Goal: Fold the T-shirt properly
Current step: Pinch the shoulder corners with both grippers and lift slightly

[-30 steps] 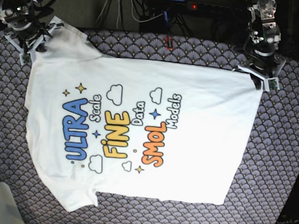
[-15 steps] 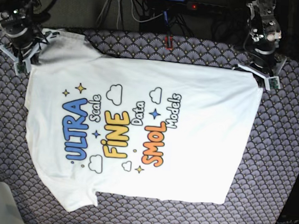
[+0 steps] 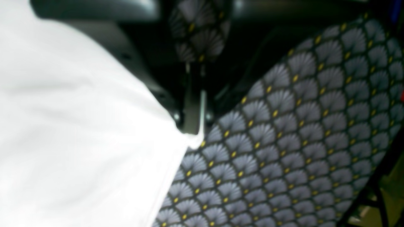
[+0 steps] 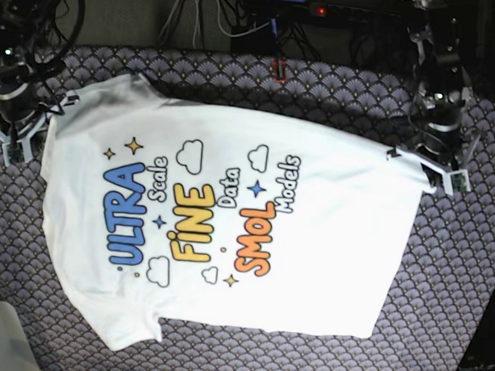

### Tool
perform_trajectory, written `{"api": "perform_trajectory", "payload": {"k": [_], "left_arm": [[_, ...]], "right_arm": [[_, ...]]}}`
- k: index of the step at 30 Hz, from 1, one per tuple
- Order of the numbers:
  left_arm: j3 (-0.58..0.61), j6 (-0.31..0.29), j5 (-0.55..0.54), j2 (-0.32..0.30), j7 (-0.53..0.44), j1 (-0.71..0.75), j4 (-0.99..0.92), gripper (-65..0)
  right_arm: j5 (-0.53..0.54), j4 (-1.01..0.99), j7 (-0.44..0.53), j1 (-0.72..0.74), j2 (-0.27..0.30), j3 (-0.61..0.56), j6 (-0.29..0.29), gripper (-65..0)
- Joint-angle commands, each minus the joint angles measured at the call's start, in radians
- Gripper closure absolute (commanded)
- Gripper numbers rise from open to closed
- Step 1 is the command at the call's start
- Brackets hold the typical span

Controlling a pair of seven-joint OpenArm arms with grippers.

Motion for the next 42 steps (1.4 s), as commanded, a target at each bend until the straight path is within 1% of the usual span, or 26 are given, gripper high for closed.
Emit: {"api": "perform_trajectory", "payload": {"k": [1,5,9,11,16,20,22,24,27,29,32,34,37,40,42], "left_arm": [[-0.002,0.007,0.004,-0.011,-0.006,-0.029,0.012,-0.5],[0.018,0.007,0.004,-0.011,0.068,-0.112,0.012,-0.5],[0.048,0.007,0.004,-0.012,0.125,-0.138,0.022,-0.5],[0.056,0.009,0.004,-0.011,0.128,-0.136,0.022,-0.5],[0.051,0.009,0.004,-0.008,0.125,-0.126,0.021,-0.5],[0.048,0.009,0.004,-0.011,0.125,-0.112,0.022,-0.5],[0.047,0.009,0.004,-0.011,0.125,-0.112,0.022,-0.5],[0.047,0.009,0.004,-0.011,0.125,-0.103,0.022,-0.5],[0.047,0.009,0.004,-0.011,0.123,-0.096,0.022,-0.5],[0.047,0.009,0.004,-0.011,0.123,-0.083,0.022,-0.5],[0.047,0.009,0.004,-0.011,0.123,-0.078,0.022,-0.5],[0.047,0.009,0.004,-0.011,0.123,-0.078,0.022,-0.5],[0.045,0.009,0.004,-0.011,0.123,-0.07,0.022,-0.5],[0.045,0.009,0.004,-0.011,0.123,-0.063,0.024,-0.5],[0.045,0.009,0.004,-0.011,0.123,-0.063,0.024,-0.5]], "right_arm": [[0.015,0.014,0.02,0.017,0.019,-0.001,0.001,0.0],[0.015,0.011,0.017,0.053,0.037,-0.034,-0.002,0.0],[0.013,0.019,-0.029,0.05,0.039,-0.042,0.0,0.0],[0.013,0.019,-0.04,0.04,0.039,-0.036,0.001,0.0],[0.018,0.02,-0.029,-0.034,0.039,-0.04,0.003,0.0],[0.018,0.02,-0.037,-0.048,0.039,-0.04,0.007,-0.2],[0.018,0.02,-0.037,-0.052,0.037,-0.033,0.014,-5.1],[0.018,0.02,-0.038,-0.052,0.037,-0.03,0.014,-12.0],[0.018,0.02,-0.038,-0.051,0.027,0.033,0.014,-22.7],[0.018,0.02,-0.038,-0.048,0.008,0.064,0.014,-27.6],[0.018,0.02,-0.038,-0.054,0.005,0.073,0.014,-30.1],[0.018,0.02,-0.038,-0.055,-0.003,0.075,0.014,-30.1],[0.018,0.02,-0.038,-0.08,-0.029,0.073,0.014,-30.1],[0.018,0.02,-0.038,-0.089,-0.033,0.069,0.014,-30.1],[0.018,0.02,-0.038,-0.094,-0.053,0.073,0.014,-30.1]]}}
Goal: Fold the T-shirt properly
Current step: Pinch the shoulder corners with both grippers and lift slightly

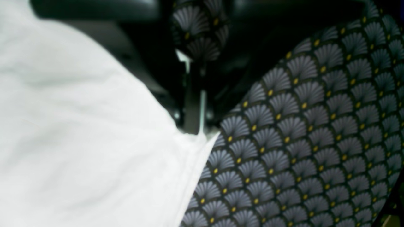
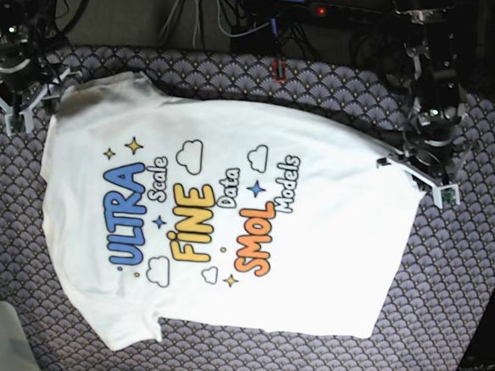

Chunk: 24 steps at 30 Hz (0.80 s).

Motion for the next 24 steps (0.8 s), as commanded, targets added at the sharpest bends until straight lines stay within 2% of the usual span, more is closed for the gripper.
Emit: {"api": "perform_trajectory", "payload": {"k": [1,9,24], "left_arm": [[-0.002,0.0,0.003,-0.006,-0.025,-0.013,0.022,-0.5],[-0.002,0.0,0.003,-0.006,-0.025,-0.013,0.022,-0.5],[-0.002,0.0,0.003,-0.006,-0.025,-0.013,0.022,-0.5]], "right_arm": [[0.011,0.018,0.012,-0.009,-0.001,0.004,0.0,-30.1],[0.013,0.018,0.012,-0.03,0.0,-0.06,0.0,-30.2],[0.013,0.011,0.012,0.016,0.017,-0.062,0.0,-30.2]]}}
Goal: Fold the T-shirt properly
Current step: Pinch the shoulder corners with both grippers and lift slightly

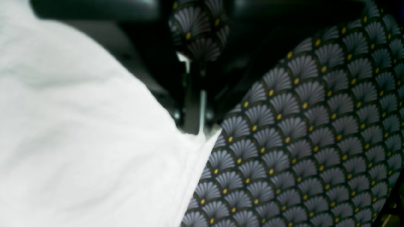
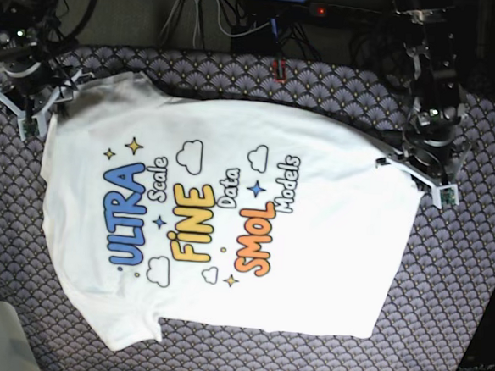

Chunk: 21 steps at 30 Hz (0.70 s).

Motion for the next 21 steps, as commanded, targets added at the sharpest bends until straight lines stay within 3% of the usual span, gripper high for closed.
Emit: {"api": "perform_trajectory", "payload": {"k": [1,21], "left_arm": [[-0.002,0.004,0.003,-0.006,-0.024,-0.013,0.022,-0.5],[0.005,0.01,0.003,0.003,-0.018,-0.013,0.095,-0.5]], "right_arm": [[0.011,0.013,0.022,0.01,0.011,0.003,-0.001,-30.2],[0.011,0.012,0.022,0.03,0.024,-0.089,-0.001,-30.2]]}}
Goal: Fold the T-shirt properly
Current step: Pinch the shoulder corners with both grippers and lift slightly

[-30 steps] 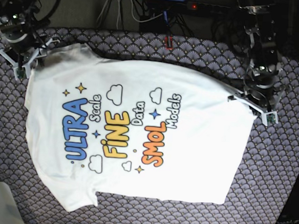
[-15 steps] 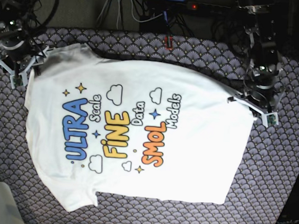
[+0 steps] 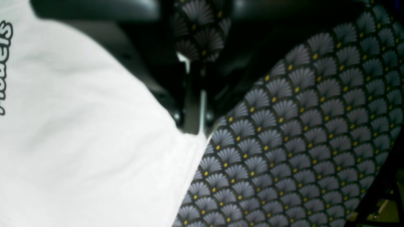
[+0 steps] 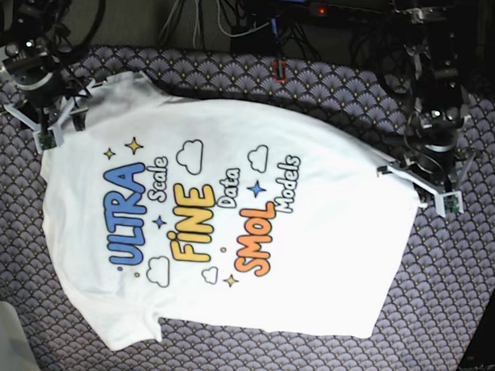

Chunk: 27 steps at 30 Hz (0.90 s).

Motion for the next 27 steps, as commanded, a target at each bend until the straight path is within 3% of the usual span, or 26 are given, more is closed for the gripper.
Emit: {"api": "perform_trajectory", "payload": {"k": [1,17,20,23,27], "left_arm": [[-0.001,0.005,0.003,-0.005,-0.022,-0.013,0.017,-0.5],[0.0,0.007,0.003,-0.005,-0.022,-0.013,0.011,-0.5],[0.0,0.007,0.003,-0.005,-0.022,-0.013,0.011,-0.5],[0.0,0.007,0.003,-0.005,-0.022,-0.013,0.011,-0.5],[0.0,0.007,0.001,-0.005,-0.022,-0.015,0.011,-0.5]], "right_arm": [[0.01,0.012,0.018,0.006,0.013,0.005,-0.001,-30.2],[0.01,-0.094,0.02,0.007,0.015,0.006,-0.001,-29.4],[0.01,-0.092,0.026,0.007,0.015,0.006,-0.001,-20.5],[0.01,-0.092,0.023,0.024,0.015,0.006,-0.001,0.0],[0.009,-0.087,0.018,0.041,0.016,0.012,-0.001,0.0]]}}
